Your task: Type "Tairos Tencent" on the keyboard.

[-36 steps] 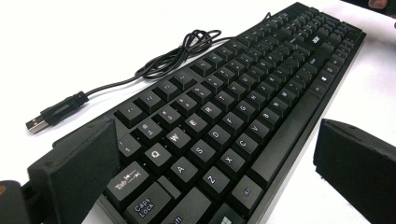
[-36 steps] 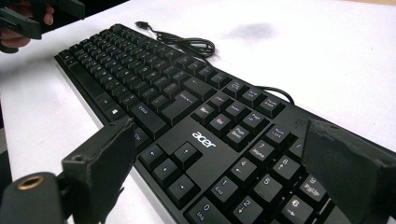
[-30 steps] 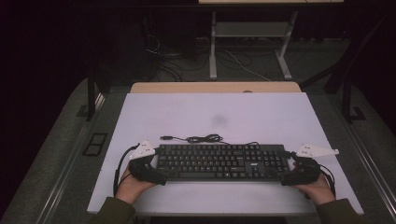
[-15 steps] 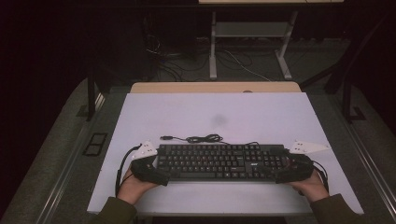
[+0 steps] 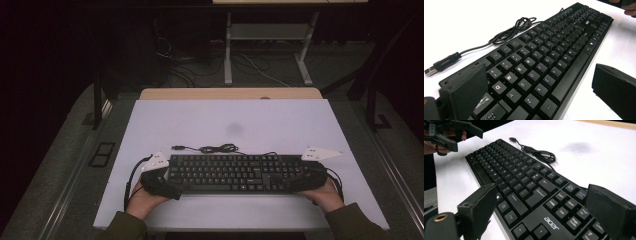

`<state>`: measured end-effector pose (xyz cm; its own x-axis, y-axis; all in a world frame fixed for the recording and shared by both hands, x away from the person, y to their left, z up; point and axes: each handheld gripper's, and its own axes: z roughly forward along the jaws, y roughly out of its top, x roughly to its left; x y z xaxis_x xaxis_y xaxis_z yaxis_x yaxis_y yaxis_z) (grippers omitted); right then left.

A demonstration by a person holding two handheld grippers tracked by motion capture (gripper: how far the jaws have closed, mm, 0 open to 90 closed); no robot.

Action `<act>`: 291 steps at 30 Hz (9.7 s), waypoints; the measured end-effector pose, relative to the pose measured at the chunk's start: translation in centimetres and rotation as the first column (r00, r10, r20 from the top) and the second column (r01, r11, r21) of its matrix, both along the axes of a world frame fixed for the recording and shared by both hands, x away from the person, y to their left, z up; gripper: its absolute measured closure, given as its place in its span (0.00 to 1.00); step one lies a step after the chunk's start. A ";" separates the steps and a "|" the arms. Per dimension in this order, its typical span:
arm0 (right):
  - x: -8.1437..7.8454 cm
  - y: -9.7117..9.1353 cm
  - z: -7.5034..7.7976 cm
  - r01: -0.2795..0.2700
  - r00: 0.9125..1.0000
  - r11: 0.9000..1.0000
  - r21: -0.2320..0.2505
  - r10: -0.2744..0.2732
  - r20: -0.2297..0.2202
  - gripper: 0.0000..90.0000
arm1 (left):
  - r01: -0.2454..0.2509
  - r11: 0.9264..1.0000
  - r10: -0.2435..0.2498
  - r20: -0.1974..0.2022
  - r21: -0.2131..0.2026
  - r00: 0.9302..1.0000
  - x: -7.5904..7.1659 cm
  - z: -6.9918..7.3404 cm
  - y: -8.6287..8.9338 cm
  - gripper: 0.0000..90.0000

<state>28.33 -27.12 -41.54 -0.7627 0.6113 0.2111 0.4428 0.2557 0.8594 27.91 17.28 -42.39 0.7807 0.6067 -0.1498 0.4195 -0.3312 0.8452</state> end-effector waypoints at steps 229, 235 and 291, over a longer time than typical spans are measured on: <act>1.4 6.0 -2.8 -0.206 0.975 0.961 -0.182 0.187 -0.116 0.99 | 0.043 0.998 -0.041 -0.042 0.037 0.998 2.8 -1.0 -1.8 0.15; 1.4 6.0 -2.8 -0.205 0.976 0.962 -0.183 0.185 -0.117 0.99 | 0.045 0.999 -0.043 -0.049 0.030 0.998 2.6 -1.1 -1.7 0.00; 4.3 11.0 -1.3 -0.212 0.976 0.977 0.002 0.211 -0.053 0.38 | 0.031 0.999 -0.030 -0.023 0.013 0.999 2.2 -0.6 -1.5 0.15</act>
